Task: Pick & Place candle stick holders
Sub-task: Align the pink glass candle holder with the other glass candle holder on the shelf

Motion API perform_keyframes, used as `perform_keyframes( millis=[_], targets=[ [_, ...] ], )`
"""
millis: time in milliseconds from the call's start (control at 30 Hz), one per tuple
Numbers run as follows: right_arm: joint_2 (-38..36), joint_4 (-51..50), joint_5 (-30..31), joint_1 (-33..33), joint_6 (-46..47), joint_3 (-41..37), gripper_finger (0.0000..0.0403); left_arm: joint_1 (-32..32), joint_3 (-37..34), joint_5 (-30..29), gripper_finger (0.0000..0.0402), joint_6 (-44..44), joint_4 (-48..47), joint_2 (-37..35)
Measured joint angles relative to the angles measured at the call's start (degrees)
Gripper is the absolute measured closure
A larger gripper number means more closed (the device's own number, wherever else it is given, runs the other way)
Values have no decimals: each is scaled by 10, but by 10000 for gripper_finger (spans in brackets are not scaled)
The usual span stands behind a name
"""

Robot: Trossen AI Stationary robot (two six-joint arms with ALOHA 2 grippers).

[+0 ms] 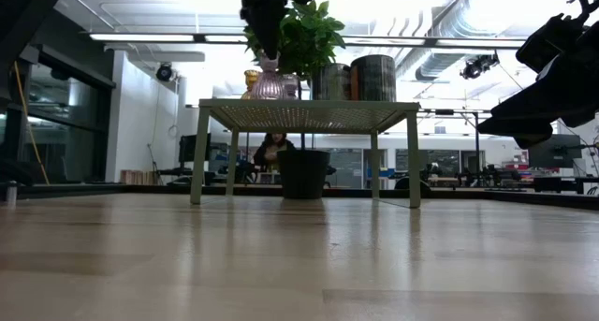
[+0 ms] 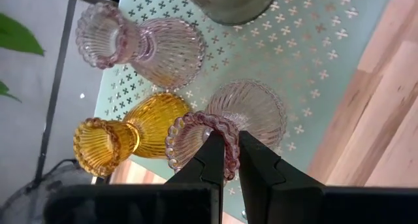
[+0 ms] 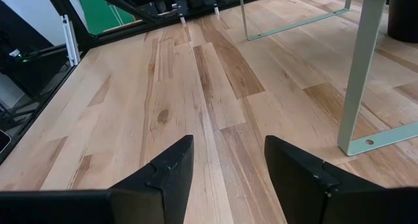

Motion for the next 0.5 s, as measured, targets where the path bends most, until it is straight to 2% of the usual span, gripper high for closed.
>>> perform_keyframes(
  millis=[500],
  targets=[
    [0, 0, 0, 0, 0, 0, 220, 0, -14, -12, 384, -46, 4, 0]
  ],
)
